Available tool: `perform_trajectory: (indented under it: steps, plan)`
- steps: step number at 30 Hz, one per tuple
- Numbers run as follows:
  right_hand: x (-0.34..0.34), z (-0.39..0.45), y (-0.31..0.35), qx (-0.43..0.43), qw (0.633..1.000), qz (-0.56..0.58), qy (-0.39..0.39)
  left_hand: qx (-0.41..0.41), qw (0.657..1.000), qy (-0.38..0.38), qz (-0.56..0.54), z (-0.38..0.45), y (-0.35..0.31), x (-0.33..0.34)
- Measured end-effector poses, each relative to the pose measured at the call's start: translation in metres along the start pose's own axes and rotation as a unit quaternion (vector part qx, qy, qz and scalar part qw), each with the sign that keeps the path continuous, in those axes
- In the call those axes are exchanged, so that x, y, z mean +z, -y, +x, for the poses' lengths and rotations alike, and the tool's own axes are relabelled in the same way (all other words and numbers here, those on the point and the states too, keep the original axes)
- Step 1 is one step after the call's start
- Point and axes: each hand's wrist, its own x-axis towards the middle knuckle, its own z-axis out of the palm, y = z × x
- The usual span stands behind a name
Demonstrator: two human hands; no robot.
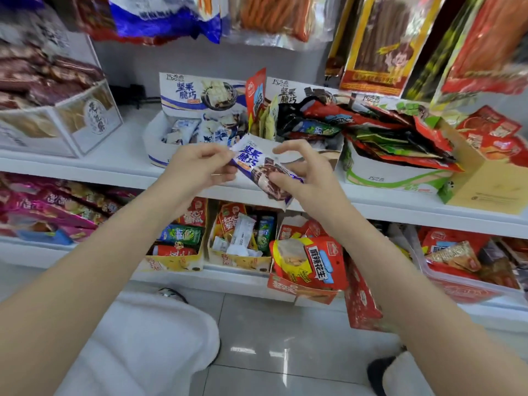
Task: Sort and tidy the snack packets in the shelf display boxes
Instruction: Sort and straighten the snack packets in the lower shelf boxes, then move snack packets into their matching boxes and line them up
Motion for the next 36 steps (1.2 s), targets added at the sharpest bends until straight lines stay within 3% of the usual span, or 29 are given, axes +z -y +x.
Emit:
perform_trajectory:
  steps: [2,3,5,8,11,14,19,24,29,31,36]
  plan:
    - [0.007,0.026,0.009,-0.006,0.999,-0.011,-0.044,0.089,0.976,-0.097,0.174,0.015,0.002,-0.019]
    - [0.012,0.04,0.012,-0.001,0.999,-0.014,-0.05,0.127,0.939,-0.128,0.292,0.022,0.004,-0.031]
    - [0.026,0.068,0.016,0.009,1.0,-0.01,-0.026,0.146,0.868,-0.142,0.453,0.035,0.013,-0.054]
    - [0.057,0.109,0.026,0.044,0.999,0.014,0.013,0.117,0.828,-0.113,0.536,0.051,0.027,-0.079]
    - [0.088,0.142,0.036,0.064,0.993,-0.083,0.049,0.112,0.83,-0.096,0.537,0.053,0.028,-0.084]
    - [0.112,0.159,0.036,0.012,0.973,-0.221,0.068,0.12,0.822,-0.105,0.546,0.052,0.026,-0.082]
    - [0.12,0.16,0.016,-0.078,0.896,-0.433,0.065,0.096,0.81,-0.093,0.571,0.051,0.027,-0.085]
    - [0.108,0.155,0.011,-0.115,0.866,-0.453,0.179,0.097,0.804,-0.083,0.58,0.05,0.03,-0.088]
    - [0.103,0.148,0.019,-0.088,0.885,-0.412,0.196,0.097,0.8,-0.076,0.587,0.048,0.031,-0.085]
    - [0.096,0.139,0.021,-0.114,0.909,-0.364,0.169,0.111,0.812,-0.093,0.565,0.045,0.029,-0.082]
    - [0.046,0.065,0.011,-0.159,0.946,-0.282,0.001,0.236,0.833,-0.163,0.472,0.021,0.028,-0.07]
